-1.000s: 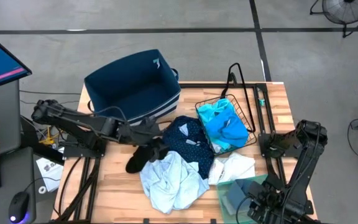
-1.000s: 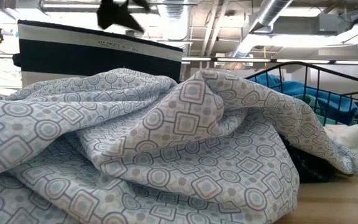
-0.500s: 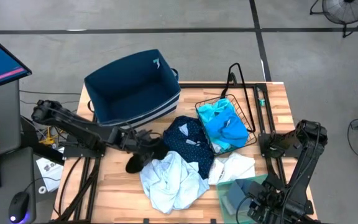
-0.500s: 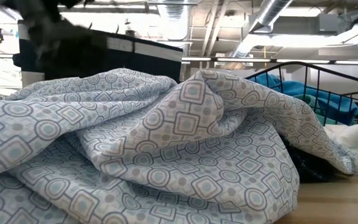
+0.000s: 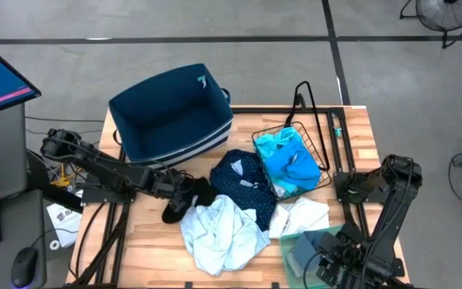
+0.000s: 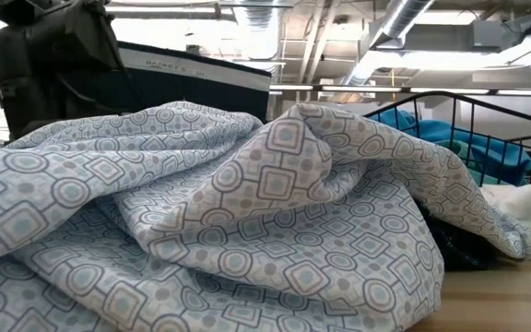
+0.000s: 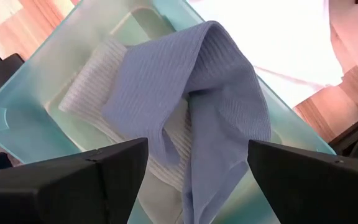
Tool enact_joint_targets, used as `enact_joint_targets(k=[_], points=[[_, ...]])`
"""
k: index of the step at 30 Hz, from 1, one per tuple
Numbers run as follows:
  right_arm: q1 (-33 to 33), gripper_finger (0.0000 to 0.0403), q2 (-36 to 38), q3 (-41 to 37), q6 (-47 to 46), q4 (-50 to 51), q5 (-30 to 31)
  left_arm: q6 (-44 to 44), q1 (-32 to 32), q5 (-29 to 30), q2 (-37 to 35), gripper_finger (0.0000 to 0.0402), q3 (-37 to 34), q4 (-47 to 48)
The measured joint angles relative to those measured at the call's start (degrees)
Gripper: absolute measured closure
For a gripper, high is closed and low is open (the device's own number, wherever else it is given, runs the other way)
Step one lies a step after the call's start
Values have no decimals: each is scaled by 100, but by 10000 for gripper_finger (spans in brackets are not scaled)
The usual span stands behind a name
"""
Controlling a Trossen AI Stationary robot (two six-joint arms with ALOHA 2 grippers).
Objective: Pick & Place Cloths
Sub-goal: Put the black sock into the green bin
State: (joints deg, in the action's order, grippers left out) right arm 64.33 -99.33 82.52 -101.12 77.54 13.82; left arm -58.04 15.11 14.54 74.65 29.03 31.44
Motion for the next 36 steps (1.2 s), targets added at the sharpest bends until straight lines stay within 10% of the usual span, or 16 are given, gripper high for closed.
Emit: enact_joint_targets(k=[6,15,36], points=[[-86,132,2,0,105,2,3,-37,-5,-198,-20,187,-116,-36],[-118,132,2,0,118,22,47,-246,-13,-385,-17,388,-121,11],[-403,132,277,0,1070,-2,-42,-378,262,-570,-540,401,1335,-238]])
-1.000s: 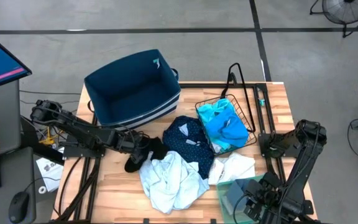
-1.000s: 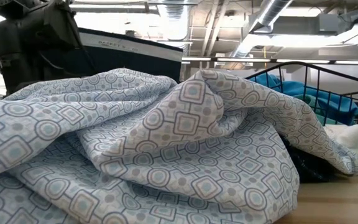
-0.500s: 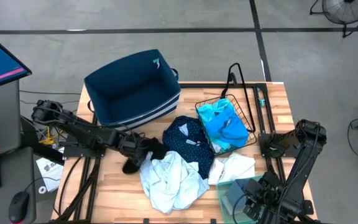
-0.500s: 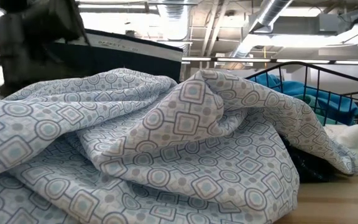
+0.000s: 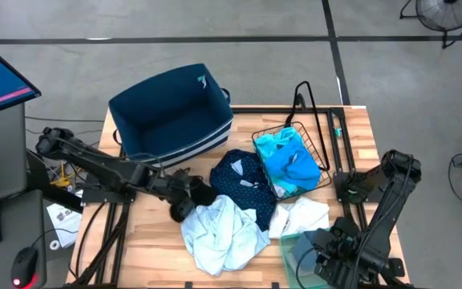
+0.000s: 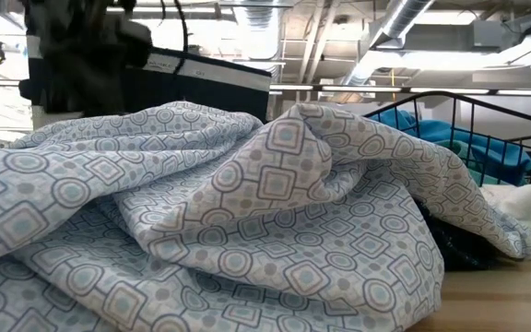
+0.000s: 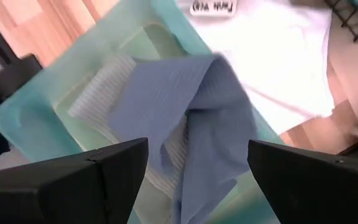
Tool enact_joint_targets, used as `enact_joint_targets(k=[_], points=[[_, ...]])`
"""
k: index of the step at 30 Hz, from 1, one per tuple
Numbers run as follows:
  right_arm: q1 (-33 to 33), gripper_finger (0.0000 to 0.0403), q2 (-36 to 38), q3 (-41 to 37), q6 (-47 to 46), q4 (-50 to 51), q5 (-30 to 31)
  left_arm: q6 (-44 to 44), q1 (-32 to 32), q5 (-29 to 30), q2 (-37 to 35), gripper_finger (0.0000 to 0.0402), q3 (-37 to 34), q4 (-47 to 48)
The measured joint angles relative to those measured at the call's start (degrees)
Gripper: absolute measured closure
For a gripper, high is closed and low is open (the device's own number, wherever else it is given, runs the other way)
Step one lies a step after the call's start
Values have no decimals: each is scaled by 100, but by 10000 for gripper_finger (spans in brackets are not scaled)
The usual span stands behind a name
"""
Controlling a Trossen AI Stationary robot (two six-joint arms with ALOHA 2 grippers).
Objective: Pick & Place Cloths
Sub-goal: Put the black sock into the green bin
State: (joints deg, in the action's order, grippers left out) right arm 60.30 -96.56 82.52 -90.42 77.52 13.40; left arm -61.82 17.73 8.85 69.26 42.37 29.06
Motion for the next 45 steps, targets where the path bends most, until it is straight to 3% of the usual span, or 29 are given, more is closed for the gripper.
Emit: enact_joint_targets(k=[8,11,18,21,31,36,40,45], points=[[-173,132,740,-1,705,4,710,3,3,296,-968,401,100,-772],[-242,132,1053,-1,948,3,1328,143,3,502,-1252,401,103,-1245],[-672,133,1703,0,1596,-48,3456,793,-21,900,-1429,401,106,-2403],[-1017,133,1883,0,2041,-228,3830,1051,-37,1026,-1330,401,107,-2917],[-2273,133,1846,0,5008,-2549,3891,1952,-41,1219,-726,401,105,-5224],[-2741,133,1849,0,6328,-3933,3889,1956,-52,1227,-552,401,105,-5369],[-3053,133,1849,0,6928,-4610,3471,1954,-52,1241,-438,401,105,-5480],[-3466,132,1847,0,6987,-4920,2756,1956,-51,1256,-374,401,105,-5611]])
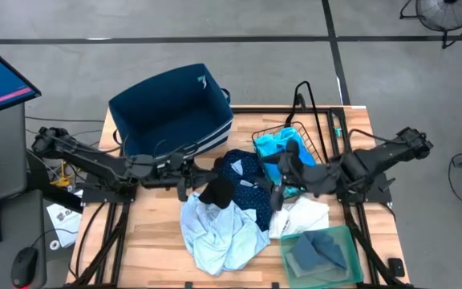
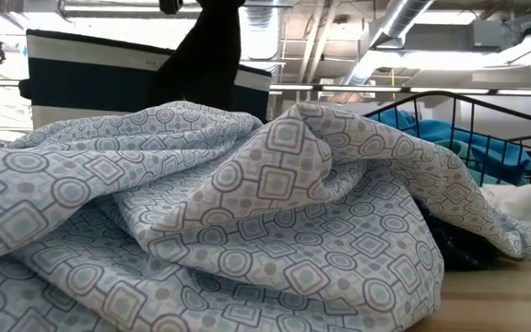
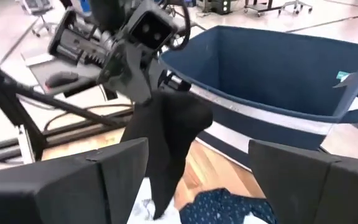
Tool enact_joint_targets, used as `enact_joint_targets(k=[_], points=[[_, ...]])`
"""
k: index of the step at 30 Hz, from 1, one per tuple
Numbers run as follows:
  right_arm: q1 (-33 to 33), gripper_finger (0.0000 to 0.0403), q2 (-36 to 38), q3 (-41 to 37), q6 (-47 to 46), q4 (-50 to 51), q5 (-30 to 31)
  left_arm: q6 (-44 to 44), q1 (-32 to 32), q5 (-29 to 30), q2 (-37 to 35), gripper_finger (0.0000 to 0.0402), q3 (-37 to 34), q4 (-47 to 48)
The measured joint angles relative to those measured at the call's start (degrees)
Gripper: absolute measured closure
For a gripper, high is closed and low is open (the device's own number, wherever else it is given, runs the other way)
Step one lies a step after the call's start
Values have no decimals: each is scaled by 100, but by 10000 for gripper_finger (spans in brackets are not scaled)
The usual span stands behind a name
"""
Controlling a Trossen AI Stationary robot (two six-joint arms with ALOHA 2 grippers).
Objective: Pick & Place Cloths
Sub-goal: Put the black sock into the green bin
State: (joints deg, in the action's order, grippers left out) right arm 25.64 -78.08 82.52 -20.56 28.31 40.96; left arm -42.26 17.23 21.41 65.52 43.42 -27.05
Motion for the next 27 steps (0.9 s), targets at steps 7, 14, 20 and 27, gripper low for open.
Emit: enact_joint_targets(k=[7,14,20,27], points=[[-318,132,-353,13,151,-482,-469,175,-53,380,-2,401,0,-131],[-424,132,-840,-7,589,-885,-832,177,-255,172,26,401,0,-323],[-544,132,-940,0,616,-883,-841,162,-275,-33,26,401,0,-365],[-715,132,-933,0,613,-1041,-1252,155,-275,-70,26,401,0,-400]])
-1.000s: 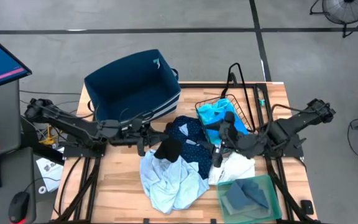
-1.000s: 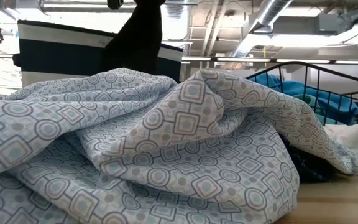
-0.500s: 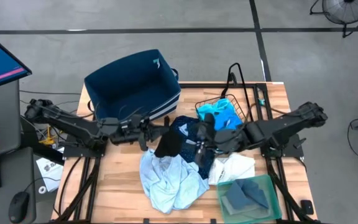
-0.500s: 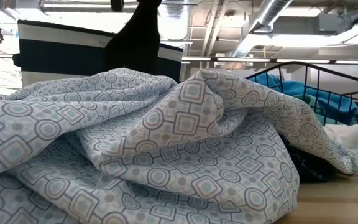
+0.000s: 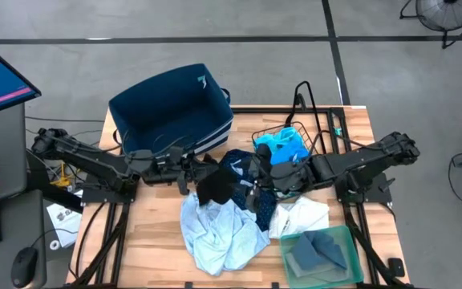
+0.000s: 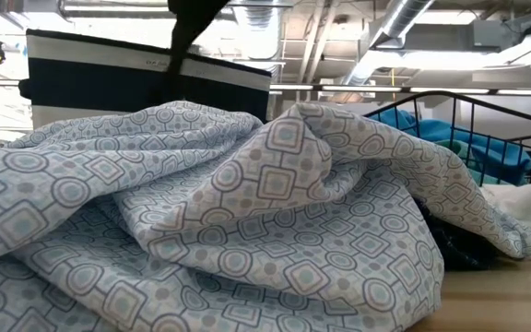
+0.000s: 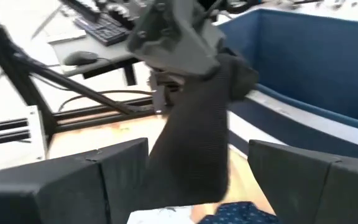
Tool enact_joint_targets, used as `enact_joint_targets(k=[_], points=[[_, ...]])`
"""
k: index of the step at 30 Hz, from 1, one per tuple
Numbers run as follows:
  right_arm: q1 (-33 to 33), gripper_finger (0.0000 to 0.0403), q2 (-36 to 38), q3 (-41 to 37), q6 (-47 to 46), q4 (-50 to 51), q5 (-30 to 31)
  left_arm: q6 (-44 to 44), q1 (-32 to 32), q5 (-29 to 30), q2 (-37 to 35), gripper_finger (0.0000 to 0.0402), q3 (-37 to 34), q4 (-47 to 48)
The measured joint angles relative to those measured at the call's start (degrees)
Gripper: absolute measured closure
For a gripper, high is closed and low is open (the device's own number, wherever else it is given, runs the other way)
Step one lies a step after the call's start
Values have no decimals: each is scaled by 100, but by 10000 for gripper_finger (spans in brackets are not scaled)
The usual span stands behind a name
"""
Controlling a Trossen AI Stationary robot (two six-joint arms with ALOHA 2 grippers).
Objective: Pick & Place Cloths
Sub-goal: Put the black sock into the green bin
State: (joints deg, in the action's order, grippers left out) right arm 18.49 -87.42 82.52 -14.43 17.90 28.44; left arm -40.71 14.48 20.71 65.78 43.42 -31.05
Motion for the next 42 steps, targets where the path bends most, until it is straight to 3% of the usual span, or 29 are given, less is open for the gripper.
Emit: enact_joint_targets(k=[6,12,18,22,27,34,39,42], points=[[-86,132,0,0,-5,-30,-380,58,0,-58,156,401,143,2],[-170,132,0,0,-16,-4,-433,459,-186,-974,847,401,855,-1],[-91,143,0,0,0,85,-417,479,-269,-1013,984,401,1032,-4],[-12,212,0,0,132,118,-395,472,-269,-1016,984,401,1032,-5],[-85,377,0,0,134,166,-374,447,-269,-1014,984,401,1032,-7],[-136,399,135,-9,-378,331,-24,440,-252,-1010,984,400,1032,-8],[-110,401,666,-7,-735,828,6,753,-239,-1078,981,396,1032,4],[-3,401,1056,-7,-928,1361,21,883,-207,-1245,981,373,1032,2]])
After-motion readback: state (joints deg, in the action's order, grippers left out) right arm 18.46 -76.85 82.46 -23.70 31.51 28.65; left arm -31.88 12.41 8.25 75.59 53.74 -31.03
